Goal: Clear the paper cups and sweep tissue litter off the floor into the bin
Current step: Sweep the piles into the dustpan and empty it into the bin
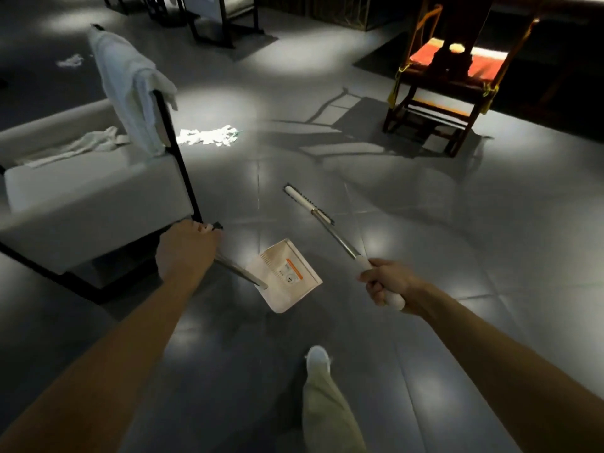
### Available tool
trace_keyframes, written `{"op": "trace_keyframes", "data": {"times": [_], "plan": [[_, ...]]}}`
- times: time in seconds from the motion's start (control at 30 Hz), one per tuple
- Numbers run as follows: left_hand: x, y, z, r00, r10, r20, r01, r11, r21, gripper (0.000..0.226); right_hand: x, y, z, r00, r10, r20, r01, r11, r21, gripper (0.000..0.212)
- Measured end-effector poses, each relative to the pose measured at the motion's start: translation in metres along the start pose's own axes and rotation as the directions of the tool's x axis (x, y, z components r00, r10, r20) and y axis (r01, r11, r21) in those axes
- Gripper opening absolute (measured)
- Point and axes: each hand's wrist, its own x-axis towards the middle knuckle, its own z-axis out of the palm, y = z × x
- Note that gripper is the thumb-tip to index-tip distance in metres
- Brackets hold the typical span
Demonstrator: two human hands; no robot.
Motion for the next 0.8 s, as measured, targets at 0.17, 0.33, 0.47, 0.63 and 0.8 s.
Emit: {"op": "trace_keyframes", "data": {"times": [0.17, 0.33, 0.47, 0.63, 0.8], "plan": [[0.162, 0.065, 0.025, 0.996, -0.087, -0.018, 0.084, 0.988, -0.133, 0.032, 0.128, -0.137, 0.002, 0.998, -0.027, 0.048, 0.032, 0.993, -0.111, 0.020], [0.309, 0.101, 0.047, 0.986, -0.148, -0.076, 0.122, 0.953, -0.276, 0.029, 0.264, -0.274, 0.021, 0.994, -0.015, 0.107, 0.031, 0.988, -0.154, 0.023], [0.444, 0.133, 0.077, 0.978, -0.161, -0.132, 0.133, 0.972, -0.195, 0.031, 0.377, -0.374, 0.048, 0.985, -0.001, 0.172, 0.034, 0.980, -0.194, 0.019], [0.612, 0.158, 0.098, 0.964, -0.220, -0.147, 0.200, 0.969, -0.143, 0.033, 0.504, -0.502, 0.083, 0.972, 0.032, 0.233, 0.012, 0.983, -0.186, 0.026], [0.749, 0.176, 0.104, 0.911, -0.353, -0.212, 0.327, 0.933, -0.147, 0.030, 0.613, -0.617, 0.110, 0.953, 0.049, 0.299, 0.047, 0.951, -0.306, 0.029]]}}
